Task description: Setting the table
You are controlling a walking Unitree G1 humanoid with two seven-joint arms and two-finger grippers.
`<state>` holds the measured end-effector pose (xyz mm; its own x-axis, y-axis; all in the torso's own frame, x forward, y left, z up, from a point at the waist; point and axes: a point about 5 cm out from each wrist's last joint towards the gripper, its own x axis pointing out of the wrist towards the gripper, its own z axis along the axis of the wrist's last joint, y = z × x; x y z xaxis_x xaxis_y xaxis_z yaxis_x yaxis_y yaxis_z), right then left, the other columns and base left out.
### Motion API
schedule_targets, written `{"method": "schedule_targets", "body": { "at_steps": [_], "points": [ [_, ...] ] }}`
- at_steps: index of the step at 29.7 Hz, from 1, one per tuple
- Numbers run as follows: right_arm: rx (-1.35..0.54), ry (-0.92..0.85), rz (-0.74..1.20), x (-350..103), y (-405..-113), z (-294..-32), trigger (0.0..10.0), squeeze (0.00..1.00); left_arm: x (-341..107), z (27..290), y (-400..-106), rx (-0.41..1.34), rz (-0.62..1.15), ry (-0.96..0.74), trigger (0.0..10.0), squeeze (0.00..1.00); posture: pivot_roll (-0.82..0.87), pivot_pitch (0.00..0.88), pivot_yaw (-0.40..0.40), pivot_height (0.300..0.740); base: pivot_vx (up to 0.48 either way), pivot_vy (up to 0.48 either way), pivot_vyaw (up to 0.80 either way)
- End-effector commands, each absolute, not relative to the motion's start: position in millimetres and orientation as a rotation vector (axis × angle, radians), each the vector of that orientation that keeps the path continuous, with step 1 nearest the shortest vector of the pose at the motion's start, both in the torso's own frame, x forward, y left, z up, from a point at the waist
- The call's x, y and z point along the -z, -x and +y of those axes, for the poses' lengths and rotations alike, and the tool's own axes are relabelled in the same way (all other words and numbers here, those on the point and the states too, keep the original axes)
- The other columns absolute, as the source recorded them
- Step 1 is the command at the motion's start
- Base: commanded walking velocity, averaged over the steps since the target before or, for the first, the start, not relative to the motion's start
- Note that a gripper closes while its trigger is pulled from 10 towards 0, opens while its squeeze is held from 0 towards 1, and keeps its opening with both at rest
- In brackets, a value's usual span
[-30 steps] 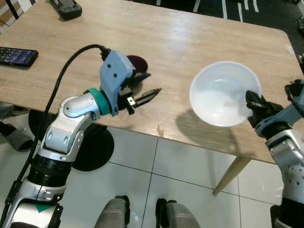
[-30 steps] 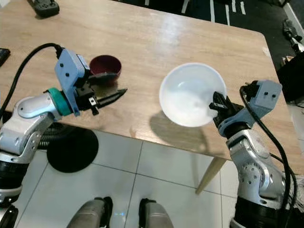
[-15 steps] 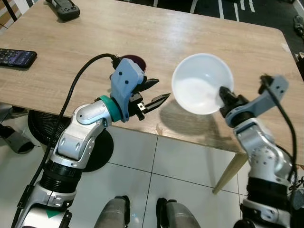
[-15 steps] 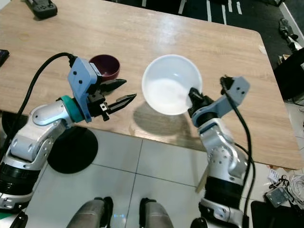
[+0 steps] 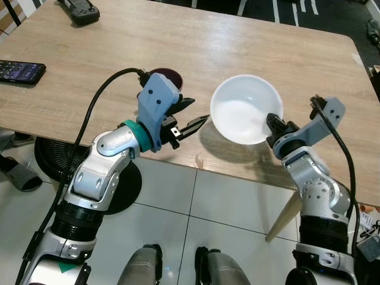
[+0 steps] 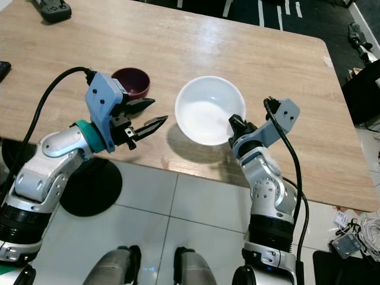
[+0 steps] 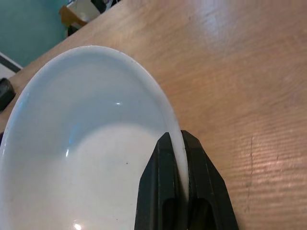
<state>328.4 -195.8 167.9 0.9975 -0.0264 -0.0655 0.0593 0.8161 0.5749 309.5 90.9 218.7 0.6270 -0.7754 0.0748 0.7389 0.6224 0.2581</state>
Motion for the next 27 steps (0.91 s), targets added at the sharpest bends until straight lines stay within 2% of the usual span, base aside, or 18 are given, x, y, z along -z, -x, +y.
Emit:
{"method": "schedule_targets", "body": {
  "at_steps": [1,5,6,16,19,27],
  "points": [
    [0.057,-0.611,0.032,-171,-330,-196,10.0,0.00,-214,92,-307,0.869,-0.166,-0.207,10.0,0.00,0.11,0.115,-0.017,0.740,0.000,0.000,0.00],
    [0.047,-0.606,0.001,-178,-333,-192,10.0,0.00,-213,93,-307,0.861,-0.162,-0.206,10.0,0.00,0.12,0.121,-0.023,0.740,0.000,0.000,0.00],
    [0.044,-0.610,0.001,-178,-334,-190,10.0,0.08,-213,92,-307,0.856,-0.162,-0.205,10.0,0.00,0.12,0.123,-0.026,0.740,0.000,0.000,0.00],
    [0.010,-0.627,0.004,-174,-336,-175,10.0,0.05,-211,92,-306,0.842,-0.160,-0.200,10.0,0.00,0.12,0.135,-0.040,0.740,0.000,0.000,0.00],
    [0.015,-0.592,-0.024,-175,-339,-170,10.0,0.00,-212,92,-306,0.834,-0.164,-0.197,10.0,0.00,0.13,0.139,-0.044,0.740,0.000,0.000,0.00],
    [0.096,-0.451,-0.120,-191,-344,-190,10.0,0.00,-223,94,-297,0.960,-0.169,-0.213,10.0,0.00,0.14,0.152,-0.040,0.740,0.000,0.000,0.00]
  ]
}}
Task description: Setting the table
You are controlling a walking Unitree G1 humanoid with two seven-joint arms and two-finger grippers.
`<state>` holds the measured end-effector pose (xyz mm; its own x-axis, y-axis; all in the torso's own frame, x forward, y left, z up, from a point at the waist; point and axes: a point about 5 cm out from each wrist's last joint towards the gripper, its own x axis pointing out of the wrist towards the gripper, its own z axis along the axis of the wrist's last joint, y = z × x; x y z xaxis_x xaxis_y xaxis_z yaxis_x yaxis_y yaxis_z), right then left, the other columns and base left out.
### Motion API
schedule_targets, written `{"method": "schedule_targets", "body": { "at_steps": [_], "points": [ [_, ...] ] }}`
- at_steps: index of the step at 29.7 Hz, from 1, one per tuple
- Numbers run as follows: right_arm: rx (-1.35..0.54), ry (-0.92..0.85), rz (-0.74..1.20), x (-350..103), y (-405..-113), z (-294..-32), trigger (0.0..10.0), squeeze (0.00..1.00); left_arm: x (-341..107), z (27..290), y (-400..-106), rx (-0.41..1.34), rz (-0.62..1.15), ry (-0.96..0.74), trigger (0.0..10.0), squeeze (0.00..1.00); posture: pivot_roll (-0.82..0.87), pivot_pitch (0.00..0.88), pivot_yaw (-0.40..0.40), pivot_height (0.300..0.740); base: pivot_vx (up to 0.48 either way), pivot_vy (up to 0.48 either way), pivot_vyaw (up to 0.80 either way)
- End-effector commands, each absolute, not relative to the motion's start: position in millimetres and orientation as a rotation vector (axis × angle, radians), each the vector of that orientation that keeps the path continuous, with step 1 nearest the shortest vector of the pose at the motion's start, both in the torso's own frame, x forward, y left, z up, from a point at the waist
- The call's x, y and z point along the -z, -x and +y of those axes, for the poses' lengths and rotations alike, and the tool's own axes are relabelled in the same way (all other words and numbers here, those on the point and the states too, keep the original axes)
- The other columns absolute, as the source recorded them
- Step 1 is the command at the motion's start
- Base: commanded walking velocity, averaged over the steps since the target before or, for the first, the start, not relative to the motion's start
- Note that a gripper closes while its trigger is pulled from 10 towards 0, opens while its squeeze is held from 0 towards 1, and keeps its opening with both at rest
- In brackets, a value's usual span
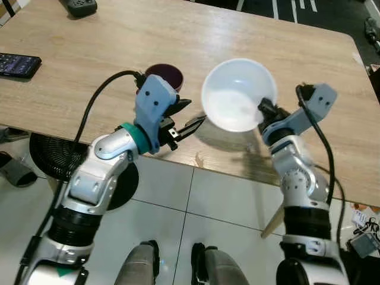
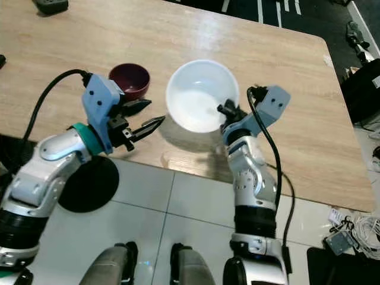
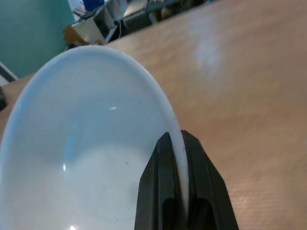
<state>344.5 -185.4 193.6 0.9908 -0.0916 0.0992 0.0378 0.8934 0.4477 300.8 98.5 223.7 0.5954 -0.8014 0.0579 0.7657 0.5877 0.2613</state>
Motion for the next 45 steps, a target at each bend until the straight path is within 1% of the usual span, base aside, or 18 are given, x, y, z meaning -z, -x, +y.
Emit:
{"method": "schedule_targets", "body": {
  "at_steps": [1,3,5,6,8,12,15,20,28,29,30,42,43,44,45],
  "points": [
    [0.119,-0.431,-0.130,-194,-345,-198,10.0,0.00,-226,93,-296,0.999,-0.167,-0.229,10.0,0.00,0.13,0.152,-0.036,0.740,0.000,0.000,0.00],
    [0.119,-0.431,-0.130,-194,-345,-198,10.0,0.00,-226,93,-296,0.999,-0.167,-0.229,10.0,0.00,0.13,0.152,-0.036,0.740,0.000,0.000,0.00],
    [0.158,-0.372,-0.158,-201,-344,-217,10.0,0.00,-227,98,-300,1.019,-0.130,-0.275,10.0,0.00,0.13,0.164,-0.016,0.740,0.000,0.000,0.00],
    [0.158,-0.372,-0.158,-201,-344,-217,10.0,0.00,-227,98,-300,1.019,-0.130,-0.275,10.0,0.00,0.13,0.164,-0.016,0.740,0.000,0.000,0.00],
    [0.155,-0.326,-0.176,-208,-342,-225,10.0,0.00,-226,107,-303,1.002,-0.096,-0.292,10.0,0.00,0.12,0.178,-0.008,0.740,0.000,0.000,0.00],
    [0.129,-0.277,-0.166,-210,-340,-225,10.0,0.00,-228,116,-303,0.989,-0.081,-0.296,10.0,0.00,0.12,0.188,-0.008,0.740,0.000,0.000,0.00],
    [0.115,-0.266,-0.146,-205,-339,-227,10.0,0.00,-230,130,-302,0.954,-0.066,-0.322,10.0,0.00,0.13,0.194,-0.012,0.740,0.000,0.000,0.00],
    [0.126,-0.280,-0.130,-200,-339,-230,10.0,0.00,-230,133,-300,0.949,-0.061,-0.314,10.0,0.00,0.14,0.189,-0.015,0.740,0.000,0.000,0.00],
    [0.081,-0.274,-0.082,-193,-336,-224,10.0,0.00,-224,130,-301,0.930,-0.054,-0.312,10.0,0.00,0.13,0.182,-0.013,0.740,0.000,0.000,0.00],
    [0.081,-0.274,-0.081,-192,-336,-224,10.0,0.52,-223,128,-301,0.933,-0.054,-0.311,10.0,0.00,0.13,0.174,-0.013,0.740,0.000,0.000,0.00],
    [0.081,-0.279,-0.080,-192,-336,-224,10.0,1.00,-223,127,-301,0.934,-0.054,-0.310,10.0,0.00,0.13,0.169,-0.014,0.740,0.000,0.000,0.00],
    [0.078,-0.348,-0.128,-199,-338,-225,10.0,1.00,-220,124,-302,0.922,-0.059,-0.298,10.0,0.00,0.13,0.163,-0.021,0.740,0.000,0.000,0.00],
    [0.071,-0.382,-0.160,-205,-337,-226,10.0,0.77,-220,122,-302,0.920,-0.061,-0.295,10.0,0.00,0.13,0.160,-0.020,0.740,0.000,0.000,0.00],
    [0.060,-0.430,-0.206,-212,-335,-227,10.0,0.77,-220,121,-302,0.919,-0.063,-0.294,10.0,0.00,0.13,0.160,-0.020,0.740,0.000,0.000,0.00],
    [0.060,-0.430,-0.206,-212,-335,-227,10.0,0.77,-220,121,-302,0.919,-0.063,-0.294,10.0,0.00,0.13,0.160,-0.020,0.740,0.000,0.000,0.00]
  ]
}}
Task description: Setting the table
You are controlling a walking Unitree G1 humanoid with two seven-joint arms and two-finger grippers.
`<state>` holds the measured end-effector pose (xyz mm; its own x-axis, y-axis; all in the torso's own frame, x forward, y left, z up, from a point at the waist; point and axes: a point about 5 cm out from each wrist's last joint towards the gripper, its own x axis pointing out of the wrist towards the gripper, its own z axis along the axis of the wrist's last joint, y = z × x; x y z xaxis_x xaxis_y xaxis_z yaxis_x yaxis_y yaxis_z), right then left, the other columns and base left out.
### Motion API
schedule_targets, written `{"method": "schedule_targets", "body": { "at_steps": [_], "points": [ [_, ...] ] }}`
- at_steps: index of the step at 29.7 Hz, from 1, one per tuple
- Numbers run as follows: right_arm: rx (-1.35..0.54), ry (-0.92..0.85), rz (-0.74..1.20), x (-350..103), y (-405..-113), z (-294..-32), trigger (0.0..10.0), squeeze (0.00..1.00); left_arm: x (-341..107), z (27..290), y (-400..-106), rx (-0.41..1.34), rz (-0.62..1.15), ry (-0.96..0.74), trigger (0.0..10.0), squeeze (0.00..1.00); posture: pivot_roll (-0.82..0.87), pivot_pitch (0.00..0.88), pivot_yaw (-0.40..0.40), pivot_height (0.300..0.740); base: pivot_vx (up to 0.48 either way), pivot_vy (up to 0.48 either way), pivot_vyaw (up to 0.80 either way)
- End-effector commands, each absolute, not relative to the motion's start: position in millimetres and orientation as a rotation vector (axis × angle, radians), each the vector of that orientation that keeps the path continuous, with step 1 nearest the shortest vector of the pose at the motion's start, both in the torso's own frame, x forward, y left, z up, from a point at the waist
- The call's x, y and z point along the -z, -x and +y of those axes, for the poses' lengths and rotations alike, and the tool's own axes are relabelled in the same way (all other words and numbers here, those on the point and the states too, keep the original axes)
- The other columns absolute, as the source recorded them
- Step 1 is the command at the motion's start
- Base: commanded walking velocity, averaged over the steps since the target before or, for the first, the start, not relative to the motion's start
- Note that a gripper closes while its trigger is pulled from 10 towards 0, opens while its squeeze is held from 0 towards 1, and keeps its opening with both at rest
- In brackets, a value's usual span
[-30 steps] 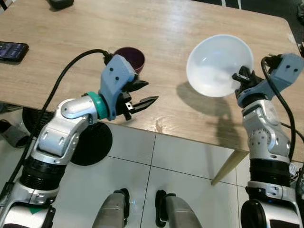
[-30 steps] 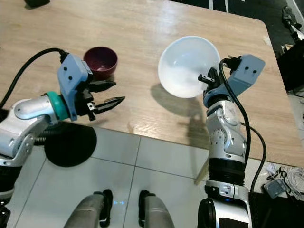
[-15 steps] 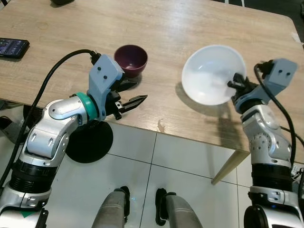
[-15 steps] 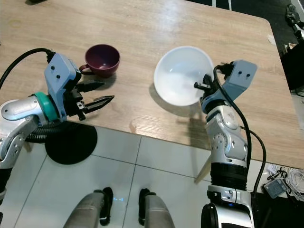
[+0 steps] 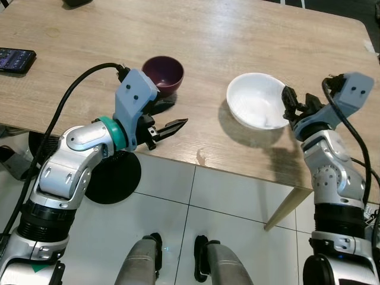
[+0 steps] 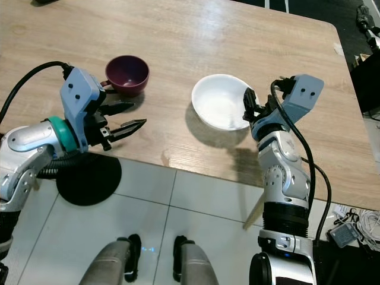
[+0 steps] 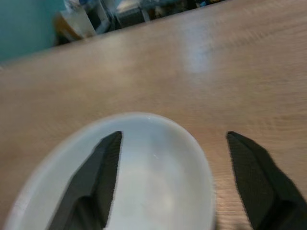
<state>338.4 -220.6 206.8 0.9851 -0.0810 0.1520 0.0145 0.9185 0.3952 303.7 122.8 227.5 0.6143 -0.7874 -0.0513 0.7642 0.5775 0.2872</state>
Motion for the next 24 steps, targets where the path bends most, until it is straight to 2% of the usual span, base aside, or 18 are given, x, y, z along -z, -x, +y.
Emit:
{"method": "schedule_targets", "body": {
  "at_steps": [1,2,4,5,9,10,11,13,17,24],
  "points": [
    [0.060,-0.430,-0.206,-212,-335,-227,10.0,0.77,-220,121,-302,0.919,-0.063,-0.294,10.0,0.00,0.13,0.160,-0.020,0.740,0.000,0.000,0.00],
    [0.057,-0.449,-0.270,-223,-331,-230,10.0,0.00,-220,119,-303,0.908,-0.073,-0.292,10.0,0.00,0.13,0.157,-0.019,0.740,0.000,0.000,0.00],
    [0.069,-0.431,-0.339,-235,-325,-235,10.0,0.00,-222,117,-306,0.881,-0.091,-0.284,10.0,0.00,0.13,0.152,-0.015,0.740,0.000,0.000,0.00],
    [0.086,-0.362,-0.401,-246,-316,-239,10.0,0.00,-226,115,-310,0.838,-0.116,-0.262,10.0,0.00,0.13,0.149,-0.012,0.740,0.000,0.000,0.00],
    [0.105,-0.252,-0.464,-258,-301,-240,10.0,0.00,-234,111,-317,0.764,-0.161,-0.220,10.0,0.00,0.12,0.144,-0.005,0.740,0.000,0.000,0.00],
    [0.105,-0.252,-0.464,-258,-301,-240,10.0,0.00,-234,111,-317,0.764,-0.161,-0.220,10.0,0.00,0.12,0.144,-0.005,0.740,0.000,0.000,0.00],
    [0.090,-0.195,-0.453,-254,-289,-236,10.0,0.00,-238,109,-320,0.717,-0.183,-0.191,10.0,0.00,0.11,0.133,0.004,0.740,0.000,0.000,0.00],
    [0.090,-0.195,-0.453,-254,-289,-236,10.0,0.00,-238,109,-320,0.717,-0.183,-0.191,10.0,0.00,0.11,0.133,0.004,0.740,0.000,0.000,0.00],
    [-0.010,-0.062,-0.339,-229,-258,-228,10.0,0.00,-247,113,-328,0.598,-0.220,-0.144,10.0,0.00,0.10,0.111,0.014,0.740,0.000,0.000,0.00],
    [-0.043,-0.104,-0.281,-210,-258,-232,10.0,0.00,-252,118,-327,0.508,-0.276,-0.179,10.0,0.00,0.11,0.081,0.008,0.740,0.000,0.000,0.00]
  ]
}}
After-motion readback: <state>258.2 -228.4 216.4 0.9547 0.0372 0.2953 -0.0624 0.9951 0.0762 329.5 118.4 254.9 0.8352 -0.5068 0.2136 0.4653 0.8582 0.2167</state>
